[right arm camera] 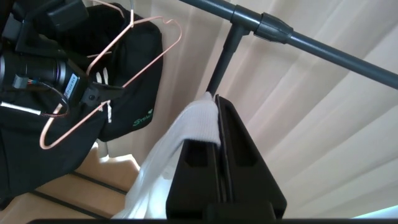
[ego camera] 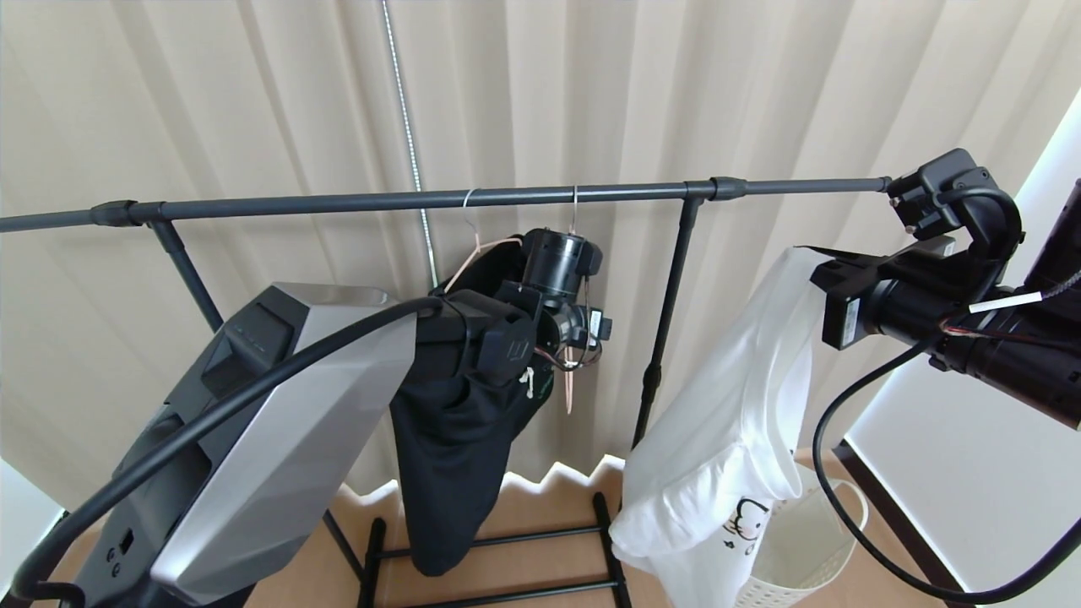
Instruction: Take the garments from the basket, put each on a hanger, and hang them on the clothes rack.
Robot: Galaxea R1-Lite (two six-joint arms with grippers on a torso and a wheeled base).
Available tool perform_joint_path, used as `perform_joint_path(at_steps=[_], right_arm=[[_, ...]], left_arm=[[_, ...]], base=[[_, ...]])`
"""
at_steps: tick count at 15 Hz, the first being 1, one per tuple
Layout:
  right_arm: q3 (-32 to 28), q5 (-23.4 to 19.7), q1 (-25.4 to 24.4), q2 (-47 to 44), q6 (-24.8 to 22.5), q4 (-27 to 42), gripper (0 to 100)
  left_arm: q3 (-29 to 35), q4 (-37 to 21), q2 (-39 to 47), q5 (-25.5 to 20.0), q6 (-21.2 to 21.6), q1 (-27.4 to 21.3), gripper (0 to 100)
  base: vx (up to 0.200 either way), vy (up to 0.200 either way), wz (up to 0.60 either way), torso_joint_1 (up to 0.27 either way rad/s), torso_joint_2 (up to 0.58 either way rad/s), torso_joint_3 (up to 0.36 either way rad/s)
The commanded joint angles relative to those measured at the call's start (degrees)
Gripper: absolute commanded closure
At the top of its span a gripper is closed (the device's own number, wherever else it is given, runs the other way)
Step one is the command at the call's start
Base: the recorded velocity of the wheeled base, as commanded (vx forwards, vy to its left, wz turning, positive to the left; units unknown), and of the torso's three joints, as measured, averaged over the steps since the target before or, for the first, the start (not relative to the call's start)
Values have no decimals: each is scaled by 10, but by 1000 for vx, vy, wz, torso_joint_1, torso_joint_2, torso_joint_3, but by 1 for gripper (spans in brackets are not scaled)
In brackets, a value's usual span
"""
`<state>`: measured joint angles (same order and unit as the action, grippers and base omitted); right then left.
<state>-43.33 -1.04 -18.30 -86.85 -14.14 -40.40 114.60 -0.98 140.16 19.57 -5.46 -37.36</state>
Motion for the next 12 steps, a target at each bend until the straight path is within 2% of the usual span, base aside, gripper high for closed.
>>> perform_joint_path(at_steps=[1, 4, 5, 12], right_arm=[[0, 0, -1, -1, 0, 0, 100], [0, 0, -1, 0, 0, 0, 100], [0, 0, -1, 0, 0, 0, 100], [0, 0, -2, -1, 0, 0, 100]], left_arm=[[0, 0, 2, 0, 0, 0, 0], [0, 0, 5, 0, 0, 1, 0], [0, 0, 5, 0, 0, 0, 100], [0, 1, 0, 0, 1, 5, 100]], base=[[0, 0, 0, 0, 0, 0], [0, 0, 0, 0, 0, 0], [0, 0, 0, 0, 0, 0], [0, 0, 0, 0, 0, 0]])
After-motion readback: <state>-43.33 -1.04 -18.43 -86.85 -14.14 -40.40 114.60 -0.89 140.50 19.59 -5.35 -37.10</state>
